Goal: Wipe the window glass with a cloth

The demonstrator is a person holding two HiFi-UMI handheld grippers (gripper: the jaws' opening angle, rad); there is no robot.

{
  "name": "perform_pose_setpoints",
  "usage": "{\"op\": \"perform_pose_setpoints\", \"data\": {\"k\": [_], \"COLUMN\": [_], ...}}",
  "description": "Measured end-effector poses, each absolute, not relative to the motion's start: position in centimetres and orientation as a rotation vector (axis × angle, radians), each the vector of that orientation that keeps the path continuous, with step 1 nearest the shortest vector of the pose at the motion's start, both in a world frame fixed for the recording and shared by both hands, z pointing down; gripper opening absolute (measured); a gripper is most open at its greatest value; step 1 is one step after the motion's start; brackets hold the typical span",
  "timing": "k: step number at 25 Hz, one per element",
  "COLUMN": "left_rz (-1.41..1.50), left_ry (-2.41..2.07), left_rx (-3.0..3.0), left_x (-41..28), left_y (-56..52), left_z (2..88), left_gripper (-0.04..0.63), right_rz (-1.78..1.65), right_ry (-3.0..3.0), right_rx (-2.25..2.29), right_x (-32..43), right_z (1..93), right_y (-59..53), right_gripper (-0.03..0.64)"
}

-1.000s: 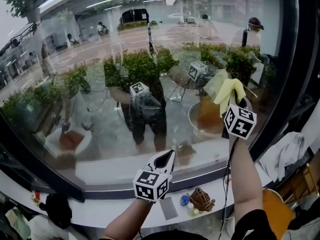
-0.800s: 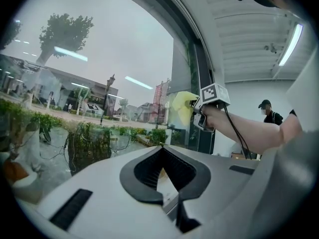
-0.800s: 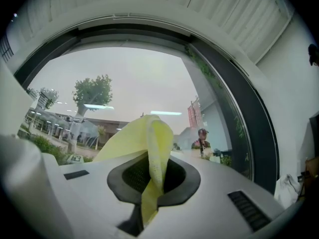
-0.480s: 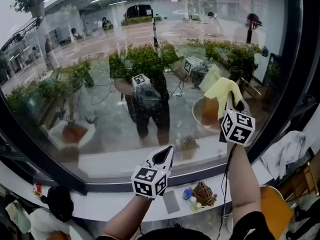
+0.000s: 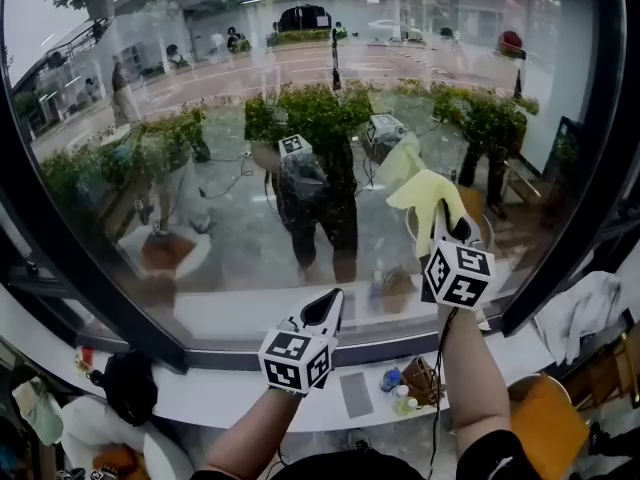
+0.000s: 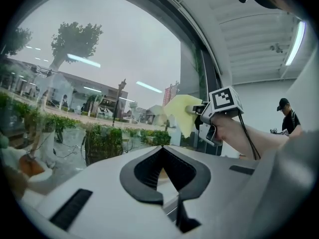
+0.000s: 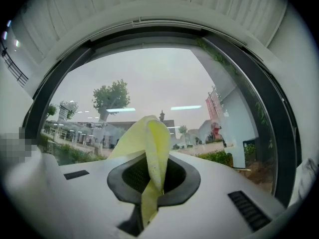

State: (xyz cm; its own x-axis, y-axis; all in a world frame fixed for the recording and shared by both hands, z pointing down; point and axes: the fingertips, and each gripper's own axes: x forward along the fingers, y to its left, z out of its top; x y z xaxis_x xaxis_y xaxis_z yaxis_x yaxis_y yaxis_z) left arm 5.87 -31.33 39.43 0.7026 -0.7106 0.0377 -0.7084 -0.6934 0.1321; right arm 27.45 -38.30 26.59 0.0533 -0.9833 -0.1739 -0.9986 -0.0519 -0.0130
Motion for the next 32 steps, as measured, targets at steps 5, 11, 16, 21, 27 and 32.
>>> {"op": "perform_pose_setpoints", "data": {"k": [5, 11, 16, 21, 27, 32], "left_rz": [-0.027, -0.036, -0.040, -0.048, -0.059, -0.077], "left_ry": [-1.240, -1.342, -1.423, -1.489, -1.541, -1.582], "left_rx": [2.737, 2.682, 2.631, 2.591, 2.552, 2.522], "left_x": [2.1, -3.5, -7.9, -11.7, -15.5, -18.3], "left_y": [-30.3, -28.8, -27.6, -26.4, -25.0, -23.9], "left_z": [39.7, 40.1, 40.5, 40.9, 41.1, 41.1], "left_gripper": [0.006, 0.006, 0.006, 0.006, 0.006, 0.006], "right_rz": [0.142, 0.100, 0.074, 0.049, 0.047, 0.044], "right_ry": [2.162, 2.276, 2.368, 2.443, 2.521, 2.582], "right_rx": [-2.080, -1.966, -1.871, -1.789, -1.706, -1.644], "right_x": [21.6, 13.8, 7.6, 2.1, -3.9, -8.4], "right_z": [28.0, 29.4, 30.3, 31.5, 31.9, 32.4], "right_y": [-37.7, -37.2, -36.7, -36.0, -34.7, -33.7], "right_gripper": [0.033, 0.032, 0.032, 0.032, 0.032, 0.032]}}
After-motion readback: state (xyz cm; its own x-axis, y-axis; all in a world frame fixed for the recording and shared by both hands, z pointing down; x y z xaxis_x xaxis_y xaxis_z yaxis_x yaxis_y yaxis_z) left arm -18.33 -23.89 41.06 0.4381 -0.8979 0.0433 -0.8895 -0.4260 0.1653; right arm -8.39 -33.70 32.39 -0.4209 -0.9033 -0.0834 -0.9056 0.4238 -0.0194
